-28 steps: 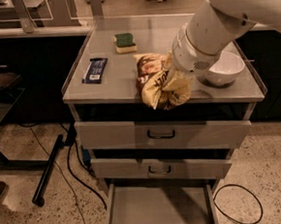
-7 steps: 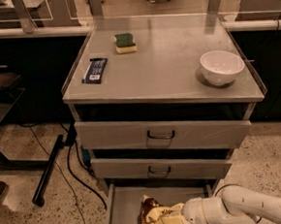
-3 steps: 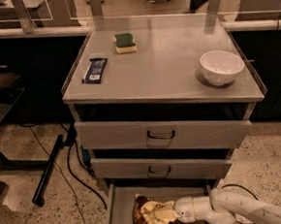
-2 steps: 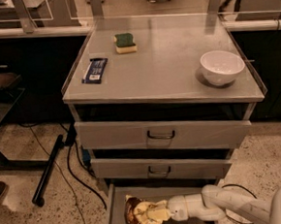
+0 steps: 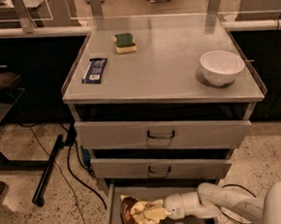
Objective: Place brown chip bag into bottom drawer
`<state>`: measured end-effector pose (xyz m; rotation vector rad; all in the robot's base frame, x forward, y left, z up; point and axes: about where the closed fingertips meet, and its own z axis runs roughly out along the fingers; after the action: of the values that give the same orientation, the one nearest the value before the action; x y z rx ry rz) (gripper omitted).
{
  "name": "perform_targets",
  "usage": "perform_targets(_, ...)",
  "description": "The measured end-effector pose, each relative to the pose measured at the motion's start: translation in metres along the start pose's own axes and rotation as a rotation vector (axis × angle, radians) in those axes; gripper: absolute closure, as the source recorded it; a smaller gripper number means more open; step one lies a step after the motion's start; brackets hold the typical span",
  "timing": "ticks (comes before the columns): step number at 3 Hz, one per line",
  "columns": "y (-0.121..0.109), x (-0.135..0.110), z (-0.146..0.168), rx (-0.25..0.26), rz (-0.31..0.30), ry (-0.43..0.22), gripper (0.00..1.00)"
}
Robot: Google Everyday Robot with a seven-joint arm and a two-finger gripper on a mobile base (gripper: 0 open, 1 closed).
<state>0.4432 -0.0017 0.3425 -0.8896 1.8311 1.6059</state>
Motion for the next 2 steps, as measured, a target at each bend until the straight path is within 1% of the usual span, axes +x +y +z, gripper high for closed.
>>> perform_targets(1,-0.011,0.008,-0.008,0.030,0.028,-0.040,1.00)
perform_targets(2,-0.033,0.021,-0.025,0.052,0.080,-0.120,1.00)
